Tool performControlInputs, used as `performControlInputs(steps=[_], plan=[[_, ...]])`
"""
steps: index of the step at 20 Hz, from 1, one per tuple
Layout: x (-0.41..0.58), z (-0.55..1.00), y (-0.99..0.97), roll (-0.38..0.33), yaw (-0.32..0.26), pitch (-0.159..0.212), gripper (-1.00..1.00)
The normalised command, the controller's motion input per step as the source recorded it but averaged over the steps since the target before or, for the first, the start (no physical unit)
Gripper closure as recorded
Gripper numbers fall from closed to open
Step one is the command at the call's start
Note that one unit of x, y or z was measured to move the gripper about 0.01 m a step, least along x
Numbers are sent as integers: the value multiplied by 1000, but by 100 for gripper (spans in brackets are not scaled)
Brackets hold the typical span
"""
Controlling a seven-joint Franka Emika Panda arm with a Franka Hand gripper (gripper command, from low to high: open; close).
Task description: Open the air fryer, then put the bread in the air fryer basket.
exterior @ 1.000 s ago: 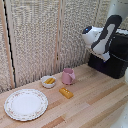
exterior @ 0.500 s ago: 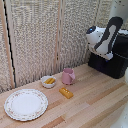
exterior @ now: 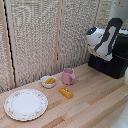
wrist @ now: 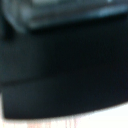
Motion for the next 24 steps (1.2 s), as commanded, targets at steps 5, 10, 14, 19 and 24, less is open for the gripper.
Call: performControlInputs(steps=[5, 10, 14, 19, 24], plan=[[15, -15, 68, -3, -8, 58, 100], [45, 247, 3, 80, 58, 294, 100], [11, 362, 349, 140, 17, 196, 100], [5, 442, 664, 199, -14, 72, 100], [0, 451, 746, 90, -87, -12, 100]])
